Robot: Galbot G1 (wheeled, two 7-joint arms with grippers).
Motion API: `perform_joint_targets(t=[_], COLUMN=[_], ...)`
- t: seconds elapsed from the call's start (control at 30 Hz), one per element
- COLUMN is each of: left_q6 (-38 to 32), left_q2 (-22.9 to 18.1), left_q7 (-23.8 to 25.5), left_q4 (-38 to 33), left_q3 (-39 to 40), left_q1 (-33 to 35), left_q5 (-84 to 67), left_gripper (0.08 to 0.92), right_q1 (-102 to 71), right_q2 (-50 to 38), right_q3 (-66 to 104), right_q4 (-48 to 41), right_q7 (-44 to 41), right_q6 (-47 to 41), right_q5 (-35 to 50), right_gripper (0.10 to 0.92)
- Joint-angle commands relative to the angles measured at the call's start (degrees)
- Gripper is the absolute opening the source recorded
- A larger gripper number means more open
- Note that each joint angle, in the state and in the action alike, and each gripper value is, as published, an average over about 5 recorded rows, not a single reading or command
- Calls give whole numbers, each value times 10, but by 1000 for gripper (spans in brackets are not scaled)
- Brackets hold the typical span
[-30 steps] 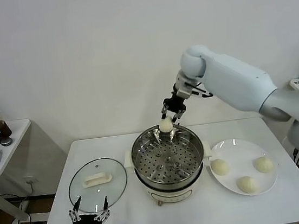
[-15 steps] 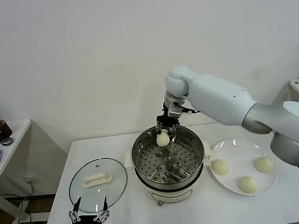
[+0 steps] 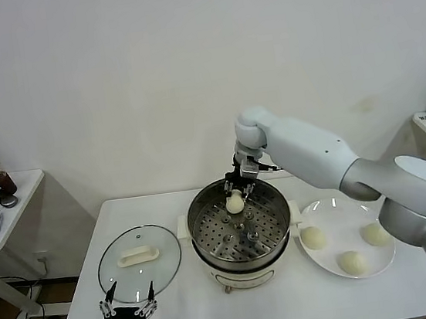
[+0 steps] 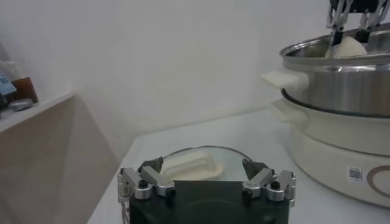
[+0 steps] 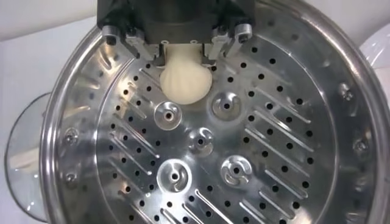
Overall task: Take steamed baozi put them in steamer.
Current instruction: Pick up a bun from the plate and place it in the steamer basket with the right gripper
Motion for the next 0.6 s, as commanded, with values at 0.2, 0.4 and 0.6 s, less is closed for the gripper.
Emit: perform_joint_targets(t=[0.2,0.4,0.6], left_q6=[0,1,1], left_q2=[0,1,2], left_q7=[0,1,2], left_q4=[7,6,6], left_q3=[2,2,2], left_q1=[-4,-5,-4], left_q5=[0,0,0], left_gripper=[823,823,823], right_q1=[-5,18,70], right_q2=[2,-16,-78], right_q3=[-1,0,-6], right_q4=[-6,11,55], right_q7=[44,26,3], right_q6=[3,-4,-95], right_q5=[-4,32,203], right_gripper=[619,781,821])
